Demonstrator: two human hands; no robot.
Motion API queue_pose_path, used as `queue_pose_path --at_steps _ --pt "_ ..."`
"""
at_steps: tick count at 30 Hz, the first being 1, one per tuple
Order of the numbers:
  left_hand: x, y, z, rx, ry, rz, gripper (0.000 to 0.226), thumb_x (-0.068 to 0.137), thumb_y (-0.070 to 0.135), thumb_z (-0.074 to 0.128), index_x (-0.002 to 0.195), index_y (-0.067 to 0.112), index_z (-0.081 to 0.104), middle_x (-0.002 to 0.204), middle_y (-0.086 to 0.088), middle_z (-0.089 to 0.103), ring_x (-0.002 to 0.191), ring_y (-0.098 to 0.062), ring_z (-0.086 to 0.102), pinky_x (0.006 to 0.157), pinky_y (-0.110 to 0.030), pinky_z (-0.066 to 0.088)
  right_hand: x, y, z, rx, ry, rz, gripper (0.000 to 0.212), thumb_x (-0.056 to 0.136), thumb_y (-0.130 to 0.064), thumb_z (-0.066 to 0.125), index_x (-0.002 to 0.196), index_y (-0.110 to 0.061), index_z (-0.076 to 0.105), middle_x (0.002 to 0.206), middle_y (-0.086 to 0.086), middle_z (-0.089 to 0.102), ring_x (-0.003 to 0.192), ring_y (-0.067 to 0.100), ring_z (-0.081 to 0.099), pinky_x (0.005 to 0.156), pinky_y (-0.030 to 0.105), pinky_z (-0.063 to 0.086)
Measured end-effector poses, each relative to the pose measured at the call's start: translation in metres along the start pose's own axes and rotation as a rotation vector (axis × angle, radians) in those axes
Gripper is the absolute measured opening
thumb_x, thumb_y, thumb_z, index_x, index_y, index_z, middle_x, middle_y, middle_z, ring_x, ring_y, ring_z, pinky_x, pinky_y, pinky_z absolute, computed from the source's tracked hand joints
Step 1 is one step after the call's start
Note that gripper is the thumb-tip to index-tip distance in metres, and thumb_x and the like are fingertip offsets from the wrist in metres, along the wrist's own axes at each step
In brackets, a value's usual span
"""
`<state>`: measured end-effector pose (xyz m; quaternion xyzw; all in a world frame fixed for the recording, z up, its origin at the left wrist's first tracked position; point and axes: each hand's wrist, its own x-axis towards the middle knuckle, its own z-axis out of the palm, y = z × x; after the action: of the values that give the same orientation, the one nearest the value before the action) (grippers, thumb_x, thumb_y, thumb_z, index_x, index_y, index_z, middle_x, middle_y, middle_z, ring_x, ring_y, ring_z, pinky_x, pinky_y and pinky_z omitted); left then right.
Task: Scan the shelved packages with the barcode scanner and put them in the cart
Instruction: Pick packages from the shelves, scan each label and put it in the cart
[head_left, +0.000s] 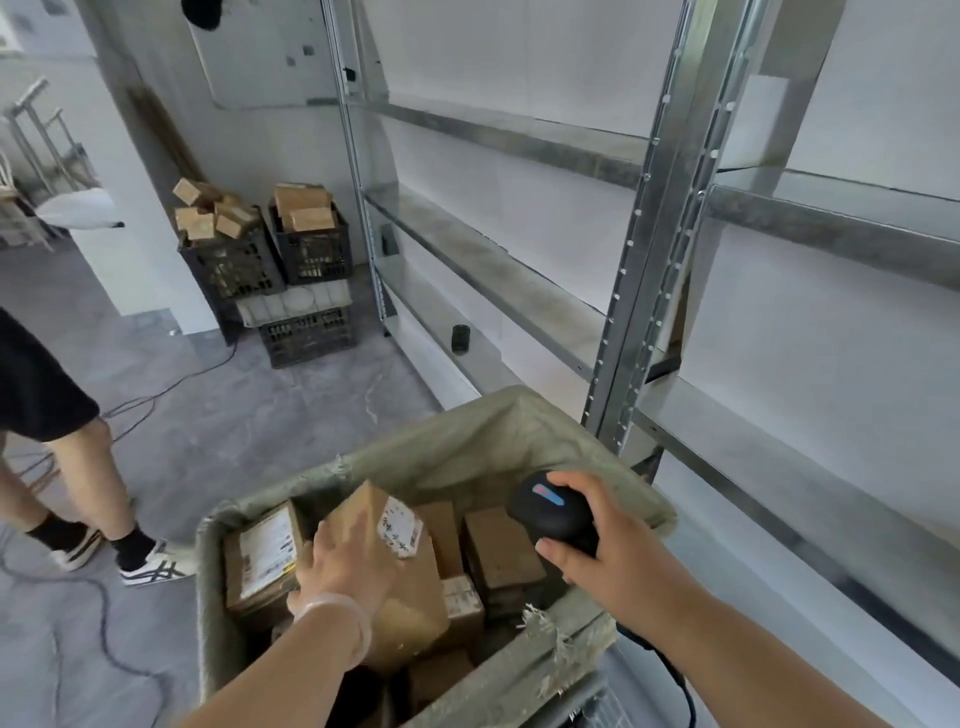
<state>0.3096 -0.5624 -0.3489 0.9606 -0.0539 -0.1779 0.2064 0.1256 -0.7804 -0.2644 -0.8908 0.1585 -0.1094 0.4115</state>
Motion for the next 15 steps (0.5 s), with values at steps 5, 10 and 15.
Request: queue_pose_path --at_steps 5,10,15 --pt "0.002 0.028 -0.005 0.107 -0.022 0.194 0.084 0.09 0.056 0.057 0.153 0.048 0.002 0.166 0.002 0.001 0.152 -0.027 0.0 0.121 -0.055 0.011 -0.005 -0.003 0.0 0.004 0.063 0.043 0.053 0.085 -0.039 0.072 0.118 -0.059 0.036 0.113 -0.013 0.059 0.079 0.004 0.067 0.08 0.028 0.057" --pt "-0.01 0.09 0.004 0.194 -0.033 0.503 0.084 0.09 0.067 0.048 0.154 0.045 -0.001 0.165 0.003 0.004 0.152 -0.025 0.004 0.122 -0.05 0.011 -0.03 0.003 -0.015 0.001 0.208 0.16 0.053 0.086 -0.038 0.07 0.123 -0.054 0.036 0.114 -0.013 0.059 0.086 0.006 0.066 0.078 0.023 0.056" --pt "-0.042 0.157 0.035 0.201 -0.091 0.785 0.083 0.089 0.068 0.048 0.153 0.047 -0.002 0.165 0.004 0.007 0.152 -0.025 0.008 0.122 -0.051 0.013 -0.074 0.018 -0.038 -0.01 0.382 0.311 0.055 0.087 -0.032 0.07 0.127 -0.047 0.036 0.109 -0.016 0.059 0.084 0.004 0.063 0.063 0.009 0.045"
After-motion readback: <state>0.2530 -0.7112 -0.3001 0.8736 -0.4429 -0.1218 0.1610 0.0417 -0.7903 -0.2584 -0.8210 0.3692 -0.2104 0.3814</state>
